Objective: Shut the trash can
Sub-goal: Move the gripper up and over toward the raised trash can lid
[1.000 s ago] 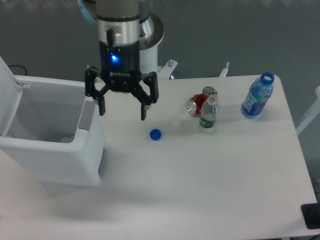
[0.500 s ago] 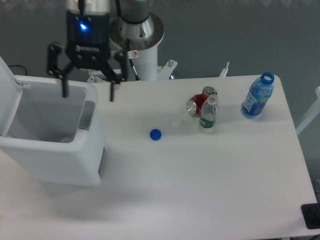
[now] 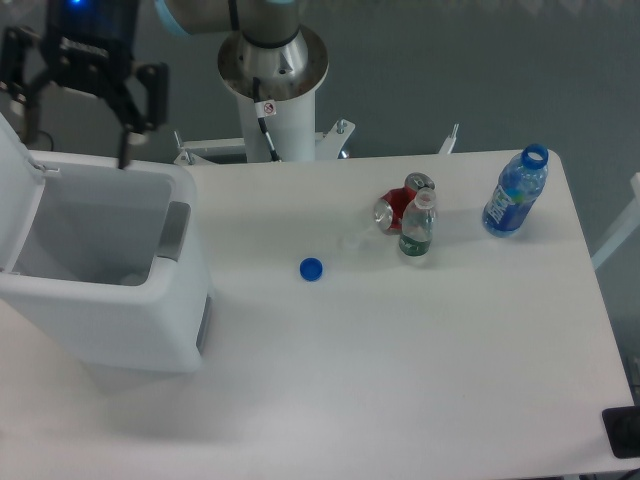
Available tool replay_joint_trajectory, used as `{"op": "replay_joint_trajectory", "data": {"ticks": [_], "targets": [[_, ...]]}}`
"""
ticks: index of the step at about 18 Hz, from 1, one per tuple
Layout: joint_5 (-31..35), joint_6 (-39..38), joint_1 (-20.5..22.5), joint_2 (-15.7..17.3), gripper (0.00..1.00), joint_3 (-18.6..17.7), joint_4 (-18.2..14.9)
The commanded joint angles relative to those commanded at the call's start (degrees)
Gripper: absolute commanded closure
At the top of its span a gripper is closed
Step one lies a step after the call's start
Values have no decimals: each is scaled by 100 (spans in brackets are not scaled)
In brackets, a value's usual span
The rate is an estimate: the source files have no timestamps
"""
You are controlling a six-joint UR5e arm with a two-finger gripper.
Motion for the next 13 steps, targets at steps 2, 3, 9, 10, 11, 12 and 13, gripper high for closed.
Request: {"op": "replay_joint_trajectory", "data": {"ticks": [2,3,9,10,11,12,13], "targets": [[-62,-96,-36,149,0,-9,0],[-149,-158,-45,202,0,0,0],[-703,-194,-150,414,0,0,0],[-843,-185,-159,396,0,0,0],[-1053,-159,-176,379,0,-9,0],[-1229,-141,-194,361,0,-17,0],[-1362,-141,-212,343,0,-9,9]]}}
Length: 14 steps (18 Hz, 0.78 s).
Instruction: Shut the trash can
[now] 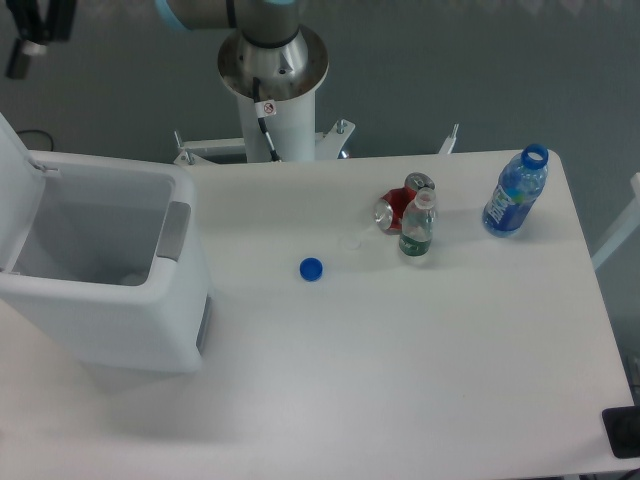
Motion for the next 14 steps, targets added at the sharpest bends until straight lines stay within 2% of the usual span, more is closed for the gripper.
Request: {"op": "replay_joint_trajectory", "data": {"ticks": [5,10,14], "targets": [[-397,9,-228,-70,0,0,79],[-414,140,-632,-456,0,44,202],[-414,167,-799,-589,0,44,264]]}}
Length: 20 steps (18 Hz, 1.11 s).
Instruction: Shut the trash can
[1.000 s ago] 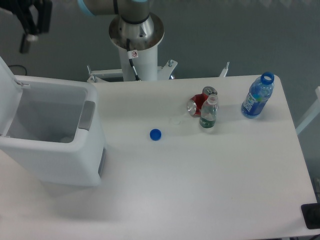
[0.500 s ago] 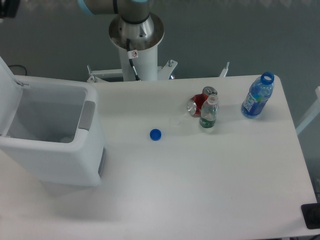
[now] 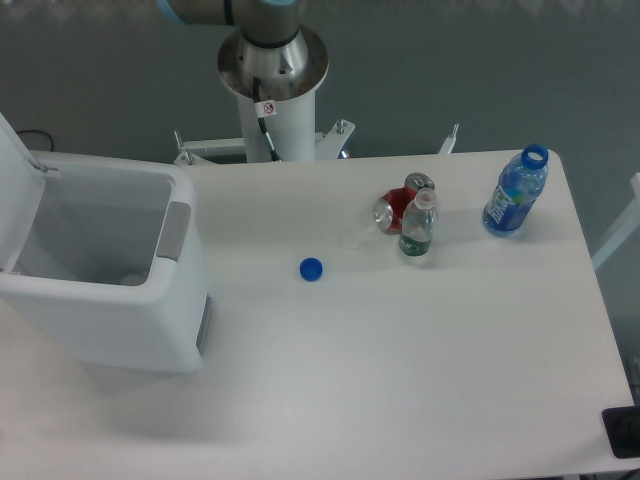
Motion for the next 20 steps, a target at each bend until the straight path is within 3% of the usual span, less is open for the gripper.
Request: {"op": "replay_joint_trajectory", "data": {"ticks": [12,20], "targets": [[9,0,-361,-220,0,9,9],[26,0,-379,-325,0,-62,0]]}}
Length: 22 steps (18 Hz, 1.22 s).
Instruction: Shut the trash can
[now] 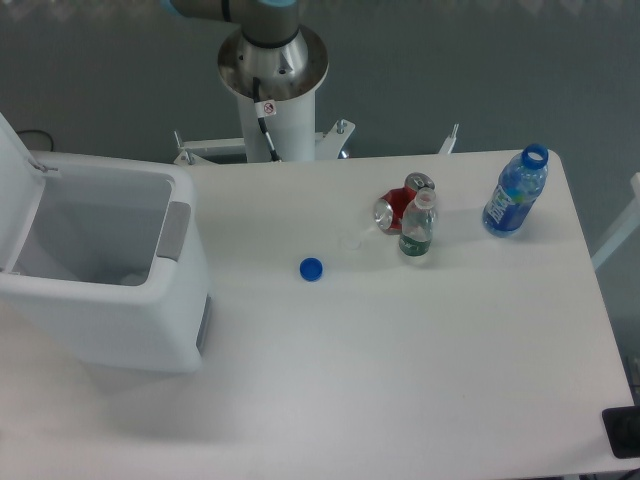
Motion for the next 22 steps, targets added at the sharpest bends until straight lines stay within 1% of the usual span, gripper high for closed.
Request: {"op": "replay_joint_trajectory", "data": {"ticks": [8,11,14,17,22], "targets": [[70,0,9,-70,0,-9,-26],[298,9,17,-35,0,-70,-26],[325,9,26,26,0,-140,-35],[597,9,44,61,0,-211,-35],[834,0,97,114,0,-255,-44]]}}
